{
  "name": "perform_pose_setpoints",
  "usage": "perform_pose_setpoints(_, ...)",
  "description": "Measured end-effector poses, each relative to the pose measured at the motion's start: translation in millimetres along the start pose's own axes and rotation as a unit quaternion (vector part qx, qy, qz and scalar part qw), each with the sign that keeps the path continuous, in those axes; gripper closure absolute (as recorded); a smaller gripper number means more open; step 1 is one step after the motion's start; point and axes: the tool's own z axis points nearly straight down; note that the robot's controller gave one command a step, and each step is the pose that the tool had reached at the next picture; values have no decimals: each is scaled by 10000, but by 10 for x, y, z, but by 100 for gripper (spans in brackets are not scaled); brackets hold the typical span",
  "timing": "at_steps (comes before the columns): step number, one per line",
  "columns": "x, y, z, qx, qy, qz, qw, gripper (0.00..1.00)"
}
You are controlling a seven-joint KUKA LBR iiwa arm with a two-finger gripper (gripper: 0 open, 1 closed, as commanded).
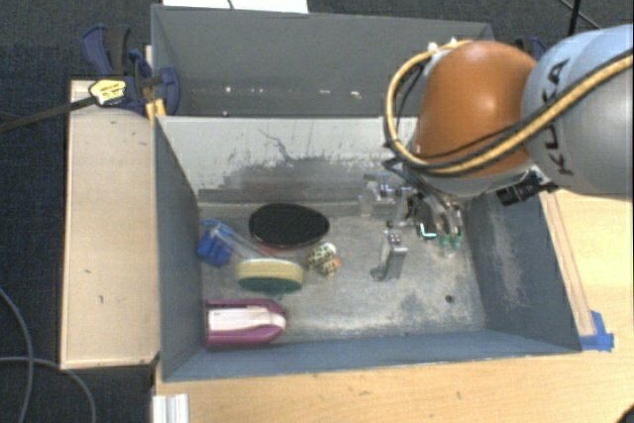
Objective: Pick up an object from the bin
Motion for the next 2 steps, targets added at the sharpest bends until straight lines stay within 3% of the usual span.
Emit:
perform_pose_setpoints(1, -113, 883, 1284, -11, -75, 980, 9952, 0)
perform_pose_setpoints(2, -8, 1176, 976, -17, -55, 1071, 9942, 0)
